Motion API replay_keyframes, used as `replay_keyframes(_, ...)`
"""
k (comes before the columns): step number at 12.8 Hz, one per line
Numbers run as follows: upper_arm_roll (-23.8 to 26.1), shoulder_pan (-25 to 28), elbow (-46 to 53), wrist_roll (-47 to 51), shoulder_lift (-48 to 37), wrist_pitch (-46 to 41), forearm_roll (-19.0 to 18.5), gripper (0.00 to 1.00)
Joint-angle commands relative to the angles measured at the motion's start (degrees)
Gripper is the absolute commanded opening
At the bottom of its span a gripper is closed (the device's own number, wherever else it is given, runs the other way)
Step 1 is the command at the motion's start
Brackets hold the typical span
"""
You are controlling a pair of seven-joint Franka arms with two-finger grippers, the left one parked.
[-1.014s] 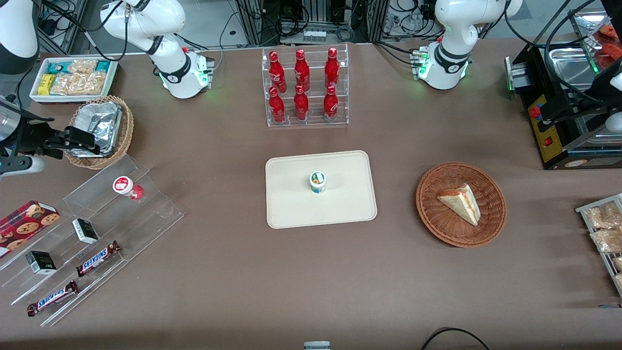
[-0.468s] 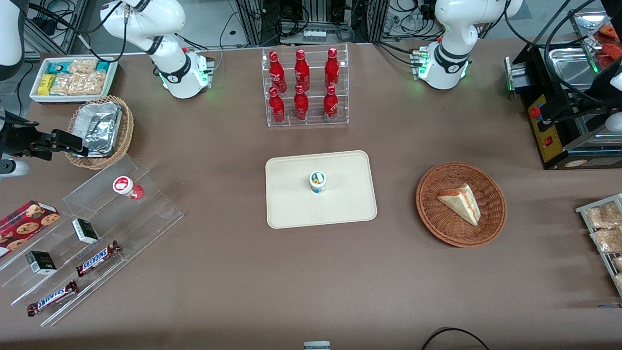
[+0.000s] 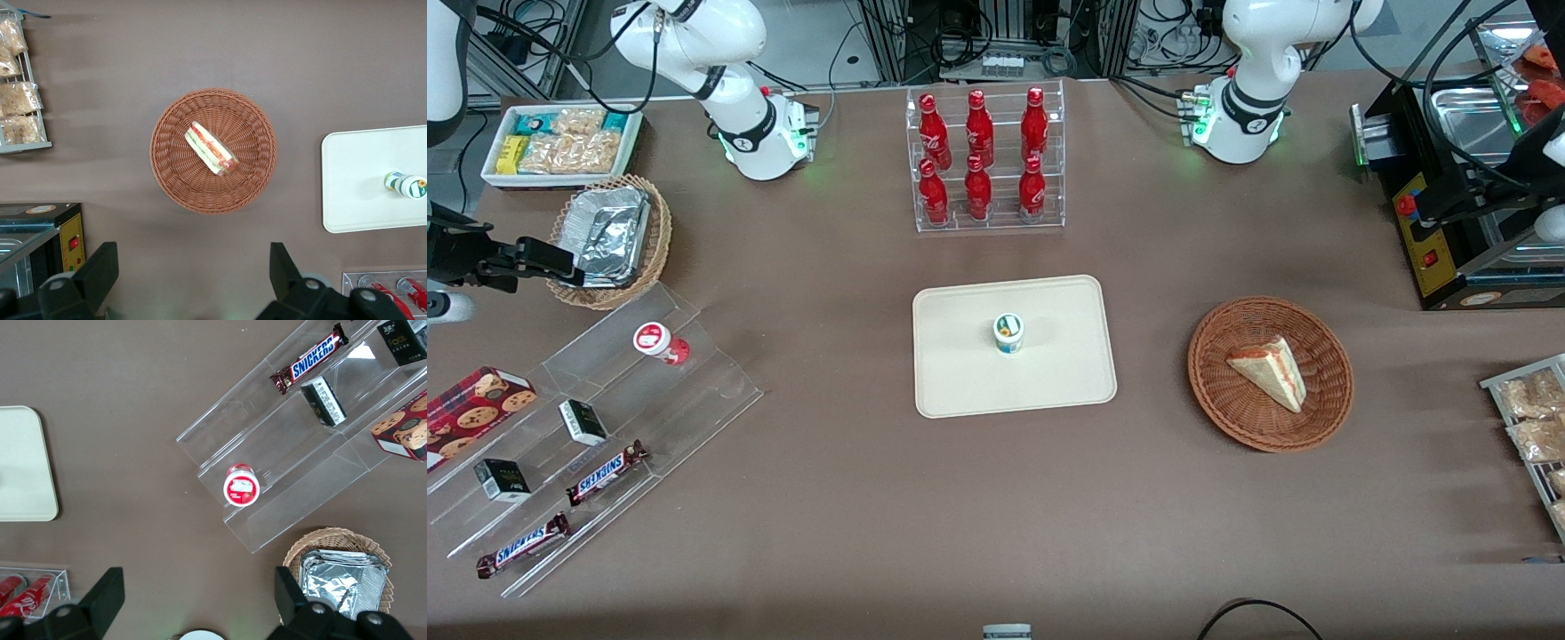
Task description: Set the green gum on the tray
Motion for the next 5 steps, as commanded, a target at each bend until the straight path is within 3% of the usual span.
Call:
replay_keyframes(1, 3.02, -1.28, 1.52, 2.96, 0.01, -3.48, -3.07, 1.0)
replay_keyframes(5, 3.38, -1.37, 1.52, 3.42, -0.51, -3.49, -4.14, 1.0)
